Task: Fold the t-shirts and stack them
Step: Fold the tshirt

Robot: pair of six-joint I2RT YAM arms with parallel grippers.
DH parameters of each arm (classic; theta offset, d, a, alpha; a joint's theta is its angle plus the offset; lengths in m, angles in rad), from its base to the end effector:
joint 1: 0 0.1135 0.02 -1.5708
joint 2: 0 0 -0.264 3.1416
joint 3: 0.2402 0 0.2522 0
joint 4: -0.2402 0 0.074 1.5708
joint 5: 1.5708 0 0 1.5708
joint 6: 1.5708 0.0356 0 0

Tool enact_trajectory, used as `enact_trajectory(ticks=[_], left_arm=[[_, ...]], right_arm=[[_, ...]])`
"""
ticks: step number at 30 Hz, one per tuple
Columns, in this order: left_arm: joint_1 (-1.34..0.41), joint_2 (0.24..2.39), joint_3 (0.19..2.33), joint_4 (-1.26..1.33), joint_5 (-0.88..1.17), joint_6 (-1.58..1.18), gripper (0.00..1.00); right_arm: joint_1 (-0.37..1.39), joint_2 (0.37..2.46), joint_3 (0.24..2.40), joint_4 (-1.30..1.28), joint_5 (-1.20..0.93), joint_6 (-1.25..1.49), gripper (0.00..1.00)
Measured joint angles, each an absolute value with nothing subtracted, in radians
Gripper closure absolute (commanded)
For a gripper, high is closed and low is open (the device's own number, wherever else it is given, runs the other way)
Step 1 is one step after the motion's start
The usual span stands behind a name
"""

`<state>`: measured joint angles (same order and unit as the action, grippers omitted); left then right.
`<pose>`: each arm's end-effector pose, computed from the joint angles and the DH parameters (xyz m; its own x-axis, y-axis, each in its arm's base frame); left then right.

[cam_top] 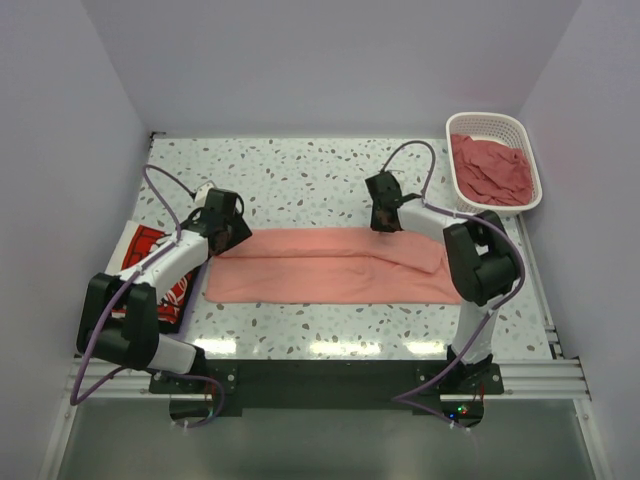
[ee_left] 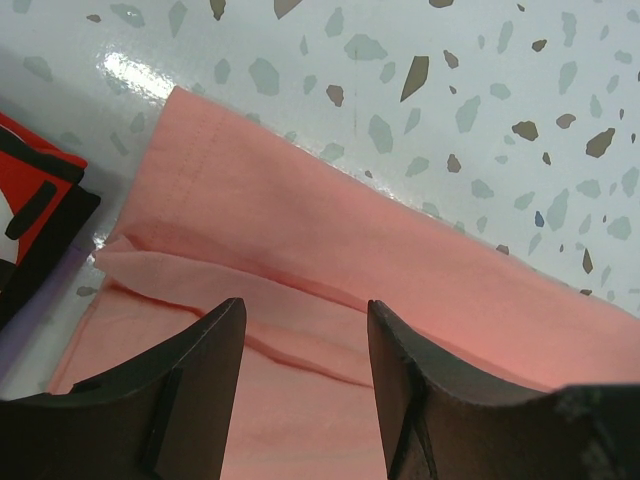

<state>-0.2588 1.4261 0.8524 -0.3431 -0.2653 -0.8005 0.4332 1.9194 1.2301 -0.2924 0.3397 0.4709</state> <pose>0.2790 -0.0642 0.2062 -0.6008 -0.5574 -0.5730 -0.4860 0.8238 -0.2917 0.3654 0.1559 0.1627 -0.7758 0.1125 -0.6208 0.1394 0.9902 0.0052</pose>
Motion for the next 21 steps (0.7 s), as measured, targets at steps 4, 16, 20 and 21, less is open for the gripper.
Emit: enact_trajectory(ticks=[4,16,20,21], left_arm=[[-0.259,1.427,0.852,-0.342,-0.265,-0.801,0.43],[-0.259,1.432,0.836,-0.331,-0.264,-0.801,0.43],[-0.259,1.443,0.829,-0.325,-0.26,-0.802,0.43],[-0.259,1.444,0.825,-0.322,-0.257,-0.803,0.43]], right_arm=[[0.434,1.888,1.218,-0.295,0.348,0.472,0.96],[0.434,1.732,1.122,-0.303,0.347,0.483,1.0],[0.434,1.647,1.056,-0.307,0.345,0.491,1.0],[0.435,1.622,1.037,-0.307,0.344,0.494,1.0]])
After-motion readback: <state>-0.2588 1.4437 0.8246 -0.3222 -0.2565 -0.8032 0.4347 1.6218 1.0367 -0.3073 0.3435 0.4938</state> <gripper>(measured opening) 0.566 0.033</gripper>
